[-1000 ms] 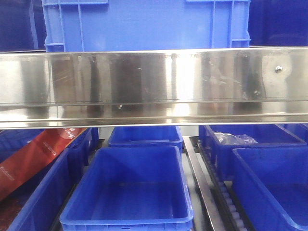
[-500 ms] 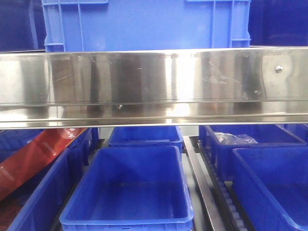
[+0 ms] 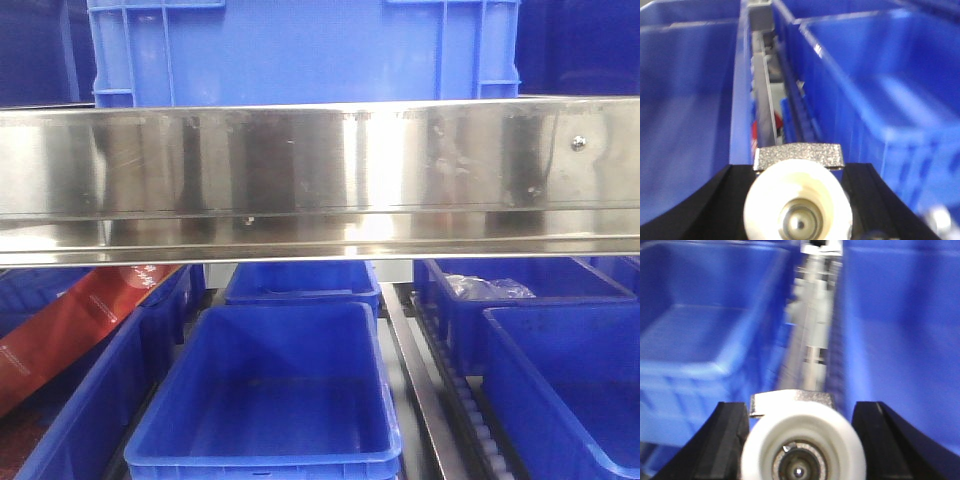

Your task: Place valve from conveyor to right shelf box

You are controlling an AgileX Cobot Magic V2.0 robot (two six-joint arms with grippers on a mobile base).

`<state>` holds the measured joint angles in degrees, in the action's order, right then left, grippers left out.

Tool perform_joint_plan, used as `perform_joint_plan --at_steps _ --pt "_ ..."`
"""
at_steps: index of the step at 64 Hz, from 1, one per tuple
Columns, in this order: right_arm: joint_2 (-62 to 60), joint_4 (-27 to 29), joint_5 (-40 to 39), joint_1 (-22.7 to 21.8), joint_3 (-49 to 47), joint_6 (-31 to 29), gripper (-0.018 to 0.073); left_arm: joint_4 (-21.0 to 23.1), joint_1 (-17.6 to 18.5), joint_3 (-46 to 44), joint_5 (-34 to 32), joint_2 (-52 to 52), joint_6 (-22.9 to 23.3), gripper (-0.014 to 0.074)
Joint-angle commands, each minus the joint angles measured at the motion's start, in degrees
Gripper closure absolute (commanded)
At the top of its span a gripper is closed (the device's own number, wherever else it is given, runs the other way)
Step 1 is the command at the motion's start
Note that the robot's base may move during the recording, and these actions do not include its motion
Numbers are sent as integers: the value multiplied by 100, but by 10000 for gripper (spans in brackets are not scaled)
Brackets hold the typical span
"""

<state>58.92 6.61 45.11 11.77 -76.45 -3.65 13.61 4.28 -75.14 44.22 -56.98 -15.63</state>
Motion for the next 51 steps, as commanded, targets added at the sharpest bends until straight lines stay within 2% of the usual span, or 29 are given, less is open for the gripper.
perform_joint_plan --at_steps 1,15,25,35,51 --pt "434 6 -541 334 -542 -51 720 167 294 -645 -320 -429 -92 707" --pt "1834 6 -617 957 -1946 -51 720 38 1433 -1980 -431 -1841 -82 707" --pt "2736 6 -597 1184 -2922 -51 720 38 2040 -2795 -624 -2836 -43 707" --pt "3529 31 -611 1236 -3396 -51 721 117 2177 -3406 -708 -3732 -43 707" --pt "4202 31 -662 1236 -3424 -51 721 150 2177 -3460 -798 -4417 -43 707"
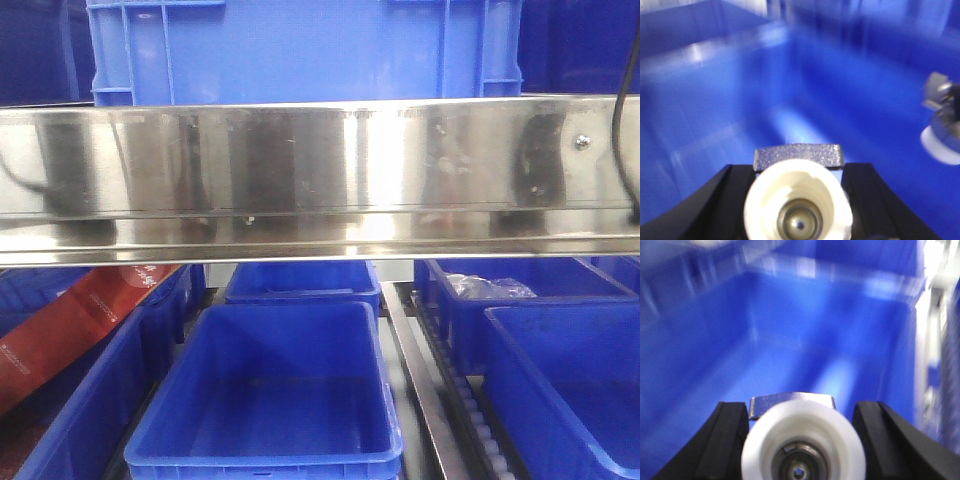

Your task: Place valve from conveyor to right shelf box

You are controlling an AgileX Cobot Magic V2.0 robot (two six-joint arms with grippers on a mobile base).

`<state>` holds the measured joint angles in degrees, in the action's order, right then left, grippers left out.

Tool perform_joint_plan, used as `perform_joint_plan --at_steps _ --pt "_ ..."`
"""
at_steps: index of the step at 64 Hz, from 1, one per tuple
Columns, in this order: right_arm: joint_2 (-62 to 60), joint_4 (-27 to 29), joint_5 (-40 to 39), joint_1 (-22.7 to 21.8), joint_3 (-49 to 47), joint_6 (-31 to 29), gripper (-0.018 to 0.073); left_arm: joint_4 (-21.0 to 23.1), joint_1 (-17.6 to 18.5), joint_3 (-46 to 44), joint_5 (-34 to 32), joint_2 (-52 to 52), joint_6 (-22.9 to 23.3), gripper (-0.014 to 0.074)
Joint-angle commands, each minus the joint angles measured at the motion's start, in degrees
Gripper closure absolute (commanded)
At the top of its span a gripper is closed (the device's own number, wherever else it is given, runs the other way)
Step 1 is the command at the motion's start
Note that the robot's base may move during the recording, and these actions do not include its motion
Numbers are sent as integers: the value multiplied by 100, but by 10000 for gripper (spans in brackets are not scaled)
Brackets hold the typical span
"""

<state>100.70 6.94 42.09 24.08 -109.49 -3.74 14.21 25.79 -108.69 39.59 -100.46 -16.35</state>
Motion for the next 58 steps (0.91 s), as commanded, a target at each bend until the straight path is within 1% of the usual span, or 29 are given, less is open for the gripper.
perform_joint_plan --at_steps 1,20,24,29,32,34,36,37,38,39,40,46,50,53,58 --pt "47 -2 -361 5 -120 -41 721 90 26 -106 -334 -93 29 707" --pt "272 -27 -361 5 -120 -41 721 110 26 -106 -323 -274 29 703" --pt "272 -27 -361 5 -120 -41 721 101 26 -106 -336 -274 29 656" --pt "271 -38 -361 5 -120 -41 716 87 26 -106 -336 -274 29 536" --pt "271 -46 -361 5 -120 -41 655 87 26 -106 -336 -274 29 447" --pt "271 -46 -361 5 -120 -41 594 87 26 -106 -336 -274 29 400" --pt "271 -46 -371 5 -120 -41 521 87 26 -106 -336 -274 29 358" --pt "271 -46 -371 5 -120 -41 462 87 26 -106 -336 -274 29 339" --pt "271 -46 -371 5 -120 -41 423 87 26 -106 -336 -274 29 312" --pt "271 -46 -371 5 -120 -41 367 87 26 -106 -336 -274 29 296" --pt "271 -46 -371 5 -120 -41 330 87 26 -106 -336 -274 29 281" --pt "271 -46 -360 5 -120 -41 137 87 26 -106 -336 -274 29 205" --pt "271 -46 -350 5 -120 -41 41 87 26 -106 -336 -274 29 161" --pt "271 -46 -340 5 -120 -41 -6 87 26 -106 -336 -274 29 143" --pt "271 -46 -324 5 -120 -41 1 87 26 -106 -336 -274 29 135"
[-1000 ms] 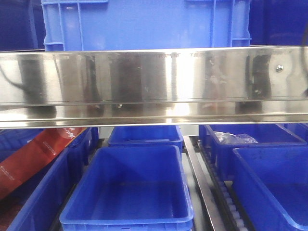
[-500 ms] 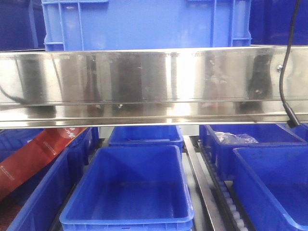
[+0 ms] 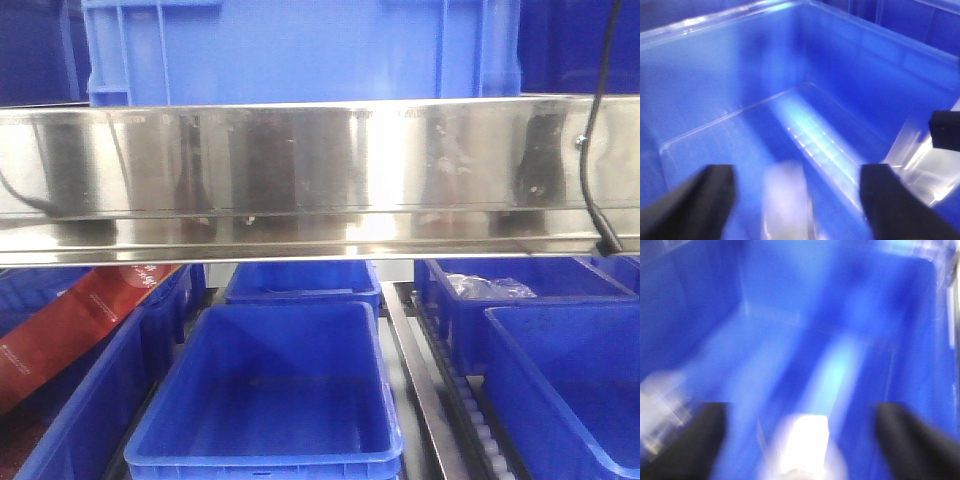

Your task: Place valve from conveyor to right shelf box

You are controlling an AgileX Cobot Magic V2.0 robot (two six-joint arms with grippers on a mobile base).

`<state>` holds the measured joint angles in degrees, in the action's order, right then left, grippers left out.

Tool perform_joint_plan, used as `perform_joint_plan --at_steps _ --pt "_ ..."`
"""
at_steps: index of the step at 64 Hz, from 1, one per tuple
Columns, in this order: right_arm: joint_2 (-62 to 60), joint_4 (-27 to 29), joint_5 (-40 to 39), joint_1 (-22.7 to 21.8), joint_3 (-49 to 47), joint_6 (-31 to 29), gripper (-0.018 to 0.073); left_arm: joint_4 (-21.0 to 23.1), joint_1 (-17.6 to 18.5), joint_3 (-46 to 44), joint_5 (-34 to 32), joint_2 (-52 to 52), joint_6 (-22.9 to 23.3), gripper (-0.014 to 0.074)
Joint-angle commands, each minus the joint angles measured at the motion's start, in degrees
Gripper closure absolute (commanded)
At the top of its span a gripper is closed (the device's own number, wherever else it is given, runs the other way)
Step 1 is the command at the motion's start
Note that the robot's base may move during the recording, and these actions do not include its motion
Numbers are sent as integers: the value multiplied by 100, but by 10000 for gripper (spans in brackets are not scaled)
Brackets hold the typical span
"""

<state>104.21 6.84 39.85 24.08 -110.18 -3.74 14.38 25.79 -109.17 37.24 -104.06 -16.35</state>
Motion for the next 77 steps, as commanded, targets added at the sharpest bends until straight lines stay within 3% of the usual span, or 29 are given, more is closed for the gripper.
perform_joint_plan --at_steps 1,9,15,30,32,43,57,68,77 --pt "-93 -36 -90 5 -51 -41 1 70 26 -58 -100 87 29 135" --pt "-162 -36 -67 5 -51 -41 18 70 26 -62 -73 113 29 155" --pt "-263 -36 -67 5 -51 -41 115 98 26 -62 -56 200 29 241" --pt "-315 -36 -52 5 -51 -41 684 98 26 -62 -116 364 29 664" --pt "-323 -36 -52 5 -51 -41 727 98 26 -62 -116 371 29 707" --pt "-390 51 52 5 -51 -41 721 98 26 -62 -12 456 41 708" --pt "-682 141 247 5 10 -41 721 733 26 101 -79 733 41 708" --pt "-1171 141 -307 5 709 -41 721 787 26 845 -713 1228 41 708" --pt "-1805 141 -1301 5 1866 -41 721 787 26 1749 -1258 1804 -1 708"
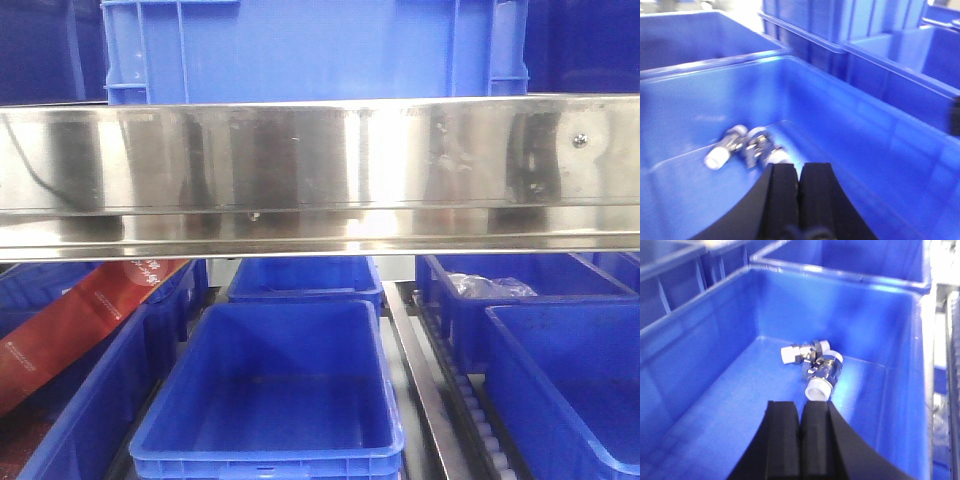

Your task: Place valve from conveyor to right shelf box

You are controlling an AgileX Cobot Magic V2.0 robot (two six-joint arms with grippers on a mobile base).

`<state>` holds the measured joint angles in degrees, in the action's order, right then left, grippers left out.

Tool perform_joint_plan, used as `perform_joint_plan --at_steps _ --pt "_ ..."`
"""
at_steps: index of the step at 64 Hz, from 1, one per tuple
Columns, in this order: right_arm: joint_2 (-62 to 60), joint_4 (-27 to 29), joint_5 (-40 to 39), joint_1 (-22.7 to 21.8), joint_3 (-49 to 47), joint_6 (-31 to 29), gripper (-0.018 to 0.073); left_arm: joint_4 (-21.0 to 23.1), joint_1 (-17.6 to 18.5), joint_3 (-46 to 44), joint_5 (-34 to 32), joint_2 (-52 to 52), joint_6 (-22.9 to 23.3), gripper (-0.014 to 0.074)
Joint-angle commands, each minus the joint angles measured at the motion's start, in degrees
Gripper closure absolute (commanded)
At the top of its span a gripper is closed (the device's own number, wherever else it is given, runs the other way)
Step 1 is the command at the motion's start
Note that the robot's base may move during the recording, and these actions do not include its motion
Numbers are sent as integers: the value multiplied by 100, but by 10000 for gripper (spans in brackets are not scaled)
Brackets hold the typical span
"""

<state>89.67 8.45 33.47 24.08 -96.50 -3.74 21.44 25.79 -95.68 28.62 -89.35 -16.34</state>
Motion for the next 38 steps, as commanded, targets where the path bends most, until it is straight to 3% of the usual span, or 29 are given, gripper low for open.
perform_joint_plan --at_steps 1,10,22,32,38 --pt "-458 -20 -783 5 685 -41 721 81 26 486 -458 418 -2 708" --pt "-1207 -20 -2095 5 2058 -41 721 81 26 1384 -1262 1007 -2 708" --pt "-2148 -20 -3220 5 3794 -41 721 71 26 2725 -2177 1793 -2 708" --pt "-2922 -20 -3734 5 4919 -41 721 -18 26 3953 -2997 2546 -2 708" --pt "-3450 -20 -3898 5 5426 -41 721 -18 26 4523 -2990 3127 -2 708"
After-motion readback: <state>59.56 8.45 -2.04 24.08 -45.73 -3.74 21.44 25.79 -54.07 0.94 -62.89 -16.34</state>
